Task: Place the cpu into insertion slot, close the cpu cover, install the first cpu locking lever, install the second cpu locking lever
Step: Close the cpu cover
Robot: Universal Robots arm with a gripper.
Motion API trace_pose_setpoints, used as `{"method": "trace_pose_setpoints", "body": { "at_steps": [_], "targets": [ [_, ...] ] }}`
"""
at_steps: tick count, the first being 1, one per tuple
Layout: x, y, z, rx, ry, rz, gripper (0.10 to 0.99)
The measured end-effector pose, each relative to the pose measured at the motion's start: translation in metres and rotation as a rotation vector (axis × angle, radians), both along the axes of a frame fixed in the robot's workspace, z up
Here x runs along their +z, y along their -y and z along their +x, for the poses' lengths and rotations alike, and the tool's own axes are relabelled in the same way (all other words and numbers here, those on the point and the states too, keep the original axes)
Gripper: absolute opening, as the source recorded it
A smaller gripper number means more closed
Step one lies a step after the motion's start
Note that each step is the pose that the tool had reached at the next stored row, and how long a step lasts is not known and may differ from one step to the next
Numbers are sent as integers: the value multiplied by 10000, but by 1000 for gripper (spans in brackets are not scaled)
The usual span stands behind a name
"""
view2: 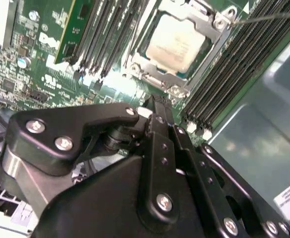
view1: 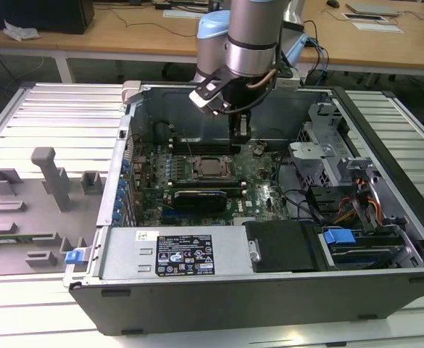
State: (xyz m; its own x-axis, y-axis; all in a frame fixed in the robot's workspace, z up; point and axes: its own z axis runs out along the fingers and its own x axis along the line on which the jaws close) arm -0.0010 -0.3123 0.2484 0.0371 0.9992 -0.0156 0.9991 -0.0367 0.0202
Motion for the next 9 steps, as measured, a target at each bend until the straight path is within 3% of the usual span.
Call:
{"method": "trace_pose_setpoints", "body": {
  "at_steps": [1, 2, 9],
  "targets": [
    [-6, 0, -49, 0, 70, 0, 106],
    [-12, 1, -90, -2, 99, 0, 106],
    [-72, 77, -248, -1, 113, 0, 106]
  ]
}}
